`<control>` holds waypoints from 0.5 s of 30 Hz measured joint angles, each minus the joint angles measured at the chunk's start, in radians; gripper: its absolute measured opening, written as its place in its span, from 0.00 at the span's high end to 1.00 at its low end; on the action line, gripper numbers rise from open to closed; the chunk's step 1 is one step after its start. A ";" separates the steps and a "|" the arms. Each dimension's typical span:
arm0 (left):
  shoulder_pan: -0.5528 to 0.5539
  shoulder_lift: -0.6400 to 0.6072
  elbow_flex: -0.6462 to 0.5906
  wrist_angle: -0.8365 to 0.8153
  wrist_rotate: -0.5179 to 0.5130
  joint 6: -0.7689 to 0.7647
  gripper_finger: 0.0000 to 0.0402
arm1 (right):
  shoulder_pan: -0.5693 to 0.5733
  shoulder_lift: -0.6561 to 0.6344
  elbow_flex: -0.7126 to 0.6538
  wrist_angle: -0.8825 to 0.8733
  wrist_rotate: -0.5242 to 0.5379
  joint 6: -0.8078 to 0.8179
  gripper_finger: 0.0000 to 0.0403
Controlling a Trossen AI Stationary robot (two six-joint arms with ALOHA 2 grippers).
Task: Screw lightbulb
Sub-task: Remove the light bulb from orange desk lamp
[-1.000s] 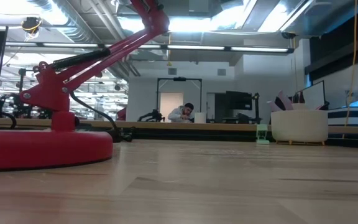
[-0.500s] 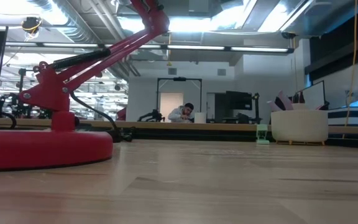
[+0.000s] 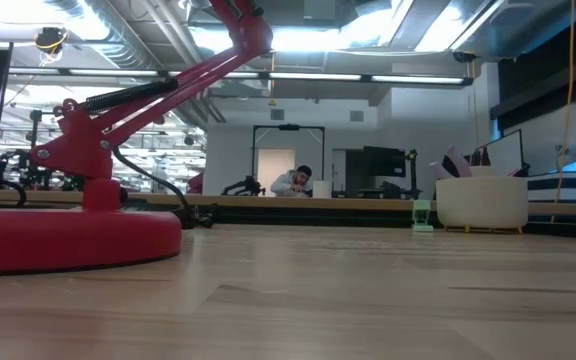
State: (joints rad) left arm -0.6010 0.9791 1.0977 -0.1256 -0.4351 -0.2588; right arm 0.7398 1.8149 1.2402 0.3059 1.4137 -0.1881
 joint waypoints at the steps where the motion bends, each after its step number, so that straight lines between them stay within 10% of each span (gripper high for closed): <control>1: 0.000 0.000 0.000 0.000 0.000 0.000 0.37 | -0.007 0.000 -0.011 -0.067 -0.026 0.083 0.38; 9: 0.000 0.000 0.000 -0.003 0.000 -0.015 0.37 | -0.154 0.000 -0.112 -0.542 -0.519 0.797 0.38; 15: 0.000 -0.001 0.000 -0.018 -0.001 -0.018 0.37 | -0.213 0.000 -0.253 -0.538 -0.590 0.972 0.38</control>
State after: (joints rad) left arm -0.6010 0.9783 1.0977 -0.1436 -0.4358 -0.2768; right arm 0.5271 1.8153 0.9877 -0.2325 0.8236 0.7839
